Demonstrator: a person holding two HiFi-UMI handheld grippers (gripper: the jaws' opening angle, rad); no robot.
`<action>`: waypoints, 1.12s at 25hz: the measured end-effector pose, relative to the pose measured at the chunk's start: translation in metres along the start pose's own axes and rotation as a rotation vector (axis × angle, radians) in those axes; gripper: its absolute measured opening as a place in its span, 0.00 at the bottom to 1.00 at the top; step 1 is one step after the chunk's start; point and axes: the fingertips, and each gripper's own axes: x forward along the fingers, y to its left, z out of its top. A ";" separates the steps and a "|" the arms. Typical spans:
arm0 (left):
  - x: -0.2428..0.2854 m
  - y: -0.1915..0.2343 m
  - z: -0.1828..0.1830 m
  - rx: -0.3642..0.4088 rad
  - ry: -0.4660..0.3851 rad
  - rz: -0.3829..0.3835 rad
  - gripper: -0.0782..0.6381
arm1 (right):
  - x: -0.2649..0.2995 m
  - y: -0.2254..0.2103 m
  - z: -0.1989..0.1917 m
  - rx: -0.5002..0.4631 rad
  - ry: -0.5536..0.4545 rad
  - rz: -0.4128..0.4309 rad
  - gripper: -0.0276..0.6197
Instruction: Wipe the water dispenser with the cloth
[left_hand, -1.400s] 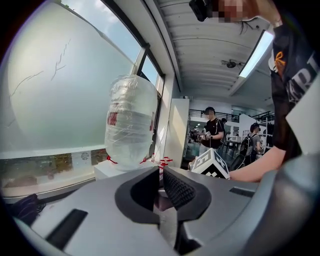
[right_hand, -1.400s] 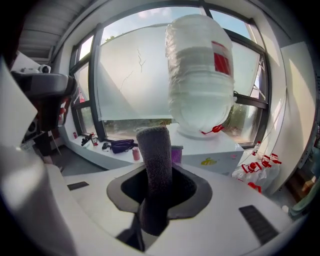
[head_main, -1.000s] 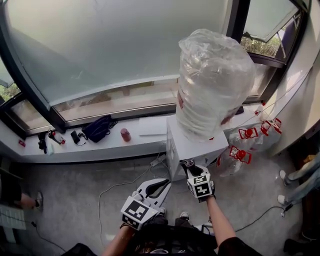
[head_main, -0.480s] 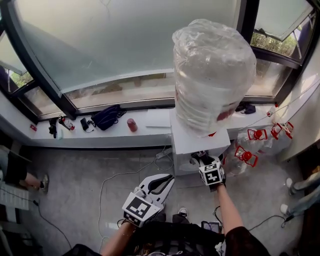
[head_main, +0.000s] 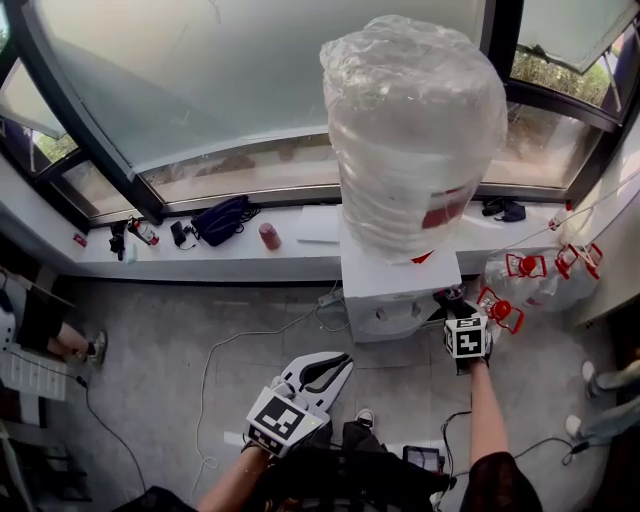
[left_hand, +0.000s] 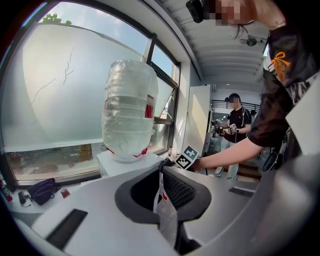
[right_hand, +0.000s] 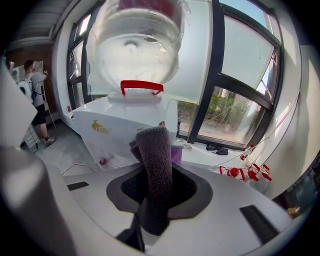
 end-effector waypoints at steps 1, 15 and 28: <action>0.003 -0.003 -0.003 0.001 0.009 0.000 0.14 | 0.001 -0.007 -0.003 0.002 0.000 -0.004 0.21; 0.046 0.000 -0.045 0.041 0.021 -0.020 0.14 | 0.015 0.028 -0.081 0.025 0.007 0.072 0.21; 0.083 0.032 -0.104 0.124 0.051 -0.038 0.14 | 0.081 0.162 -0.115 0.017 -0.062 0.257 0.21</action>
